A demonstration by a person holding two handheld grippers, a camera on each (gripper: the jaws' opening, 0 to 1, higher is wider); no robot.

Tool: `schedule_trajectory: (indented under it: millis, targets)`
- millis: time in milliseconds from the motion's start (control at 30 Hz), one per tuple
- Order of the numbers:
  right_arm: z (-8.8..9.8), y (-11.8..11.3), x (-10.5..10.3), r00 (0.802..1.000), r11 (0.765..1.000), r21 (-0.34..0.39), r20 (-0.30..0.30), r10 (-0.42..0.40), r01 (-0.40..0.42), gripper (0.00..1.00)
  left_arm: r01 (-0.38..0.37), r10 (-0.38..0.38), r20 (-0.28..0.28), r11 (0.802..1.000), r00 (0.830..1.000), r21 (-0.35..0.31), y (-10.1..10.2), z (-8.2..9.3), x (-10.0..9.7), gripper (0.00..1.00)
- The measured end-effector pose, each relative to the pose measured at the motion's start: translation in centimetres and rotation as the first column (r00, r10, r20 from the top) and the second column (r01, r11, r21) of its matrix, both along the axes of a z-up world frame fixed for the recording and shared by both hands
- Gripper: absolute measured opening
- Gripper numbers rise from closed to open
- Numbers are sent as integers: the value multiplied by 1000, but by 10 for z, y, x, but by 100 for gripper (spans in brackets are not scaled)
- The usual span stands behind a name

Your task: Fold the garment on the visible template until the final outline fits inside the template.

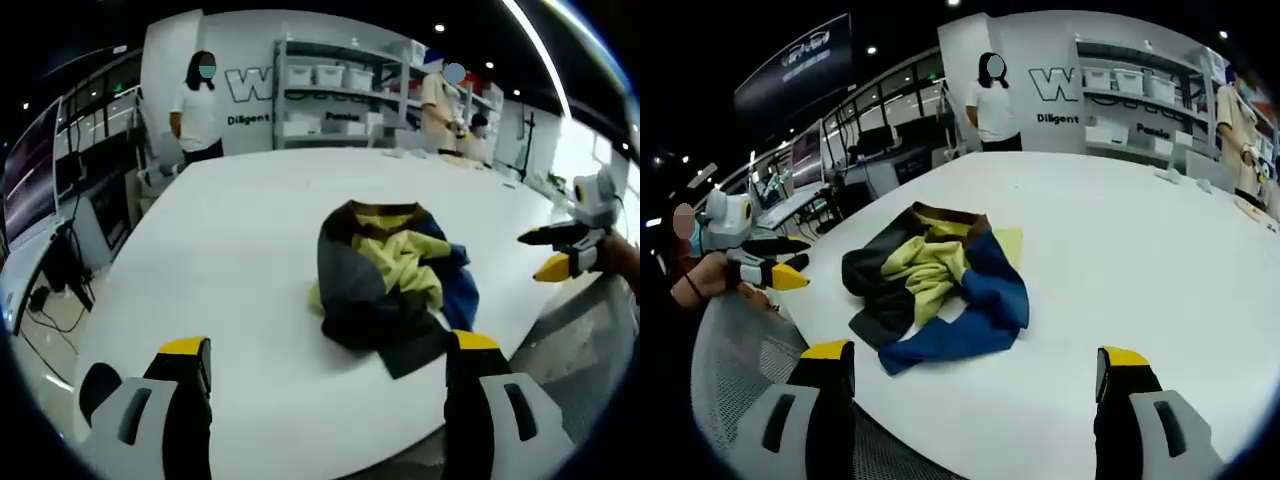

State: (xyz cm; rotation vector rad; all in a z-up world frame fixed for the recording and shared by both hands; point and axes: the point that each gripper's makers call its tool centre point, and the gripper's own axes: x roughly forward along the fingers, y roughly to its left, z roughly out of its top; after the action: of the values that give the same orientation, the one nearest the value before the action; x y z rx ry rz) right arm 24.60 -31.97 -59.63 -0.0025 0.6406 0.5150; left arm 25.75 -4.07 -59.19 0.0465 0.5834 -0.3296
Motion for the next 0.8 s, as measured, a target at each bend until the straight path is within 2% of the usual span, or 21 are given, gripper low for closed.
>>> schedule_trajectory:
  millis: [467,800]
  targets:
    - [1,-1,1,1000,1000,-5,9,-9,9,99,5,-5,3,1000,1000,-3,-1,1,0,94]
    - [7,-4,3,999,999,24,25,-31,30,99,-4,4,-5,1000,1000,3,2,-1,0,93]
